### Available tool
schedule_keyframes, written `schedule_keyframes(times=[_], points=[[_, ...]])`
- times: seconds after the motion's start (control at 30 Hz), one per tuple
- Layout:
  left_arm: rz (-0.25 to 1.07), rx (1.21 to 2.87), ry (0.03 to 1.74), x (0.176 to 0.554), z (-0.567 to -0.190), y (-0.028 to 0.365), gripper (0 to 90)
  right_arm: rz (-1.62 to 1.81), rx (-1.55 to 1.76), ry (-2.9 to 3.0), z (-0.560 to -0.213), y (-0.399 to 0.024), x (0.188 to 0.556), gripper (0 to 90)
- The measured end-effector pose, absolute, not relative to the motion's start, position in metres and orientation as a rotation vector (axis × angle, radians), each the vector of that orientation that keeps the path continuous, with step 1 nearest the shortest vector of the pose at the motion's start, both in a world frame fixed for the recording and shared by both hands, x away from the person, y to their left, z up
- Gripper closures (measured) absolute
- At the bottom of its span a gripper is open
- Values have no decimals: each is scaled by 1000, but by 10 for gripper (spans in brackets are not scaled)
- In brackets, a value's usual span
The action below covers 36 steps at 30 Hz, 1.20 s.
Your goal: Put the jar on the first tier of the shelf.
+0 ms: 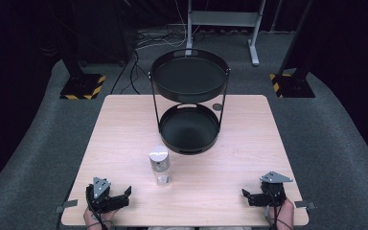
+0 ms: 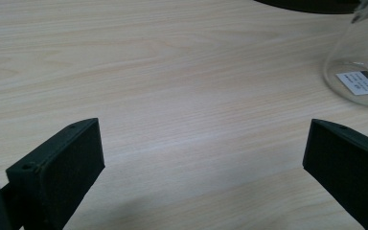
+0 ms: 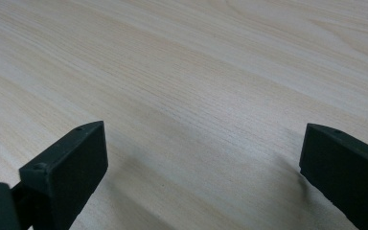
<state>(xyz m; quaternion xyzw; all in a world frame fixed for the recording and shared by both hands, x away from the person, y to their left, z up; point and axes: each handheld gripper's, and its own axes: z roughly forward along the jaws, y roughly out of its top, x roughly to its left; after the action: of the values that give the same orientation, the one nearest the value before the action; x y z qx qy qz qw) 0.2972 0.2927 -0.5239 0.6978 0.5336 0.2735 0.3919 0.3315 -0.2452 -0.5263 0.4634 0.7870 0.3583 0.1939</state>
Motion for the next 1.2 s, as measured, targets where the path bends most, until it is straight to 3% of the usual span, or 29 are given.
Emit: schedule_keyframes(times=[1.2], points=[[588, 1799, 1210, 304, -511, 211, 0, 998, 1289, 2211, -526, -244, 331, 22]])
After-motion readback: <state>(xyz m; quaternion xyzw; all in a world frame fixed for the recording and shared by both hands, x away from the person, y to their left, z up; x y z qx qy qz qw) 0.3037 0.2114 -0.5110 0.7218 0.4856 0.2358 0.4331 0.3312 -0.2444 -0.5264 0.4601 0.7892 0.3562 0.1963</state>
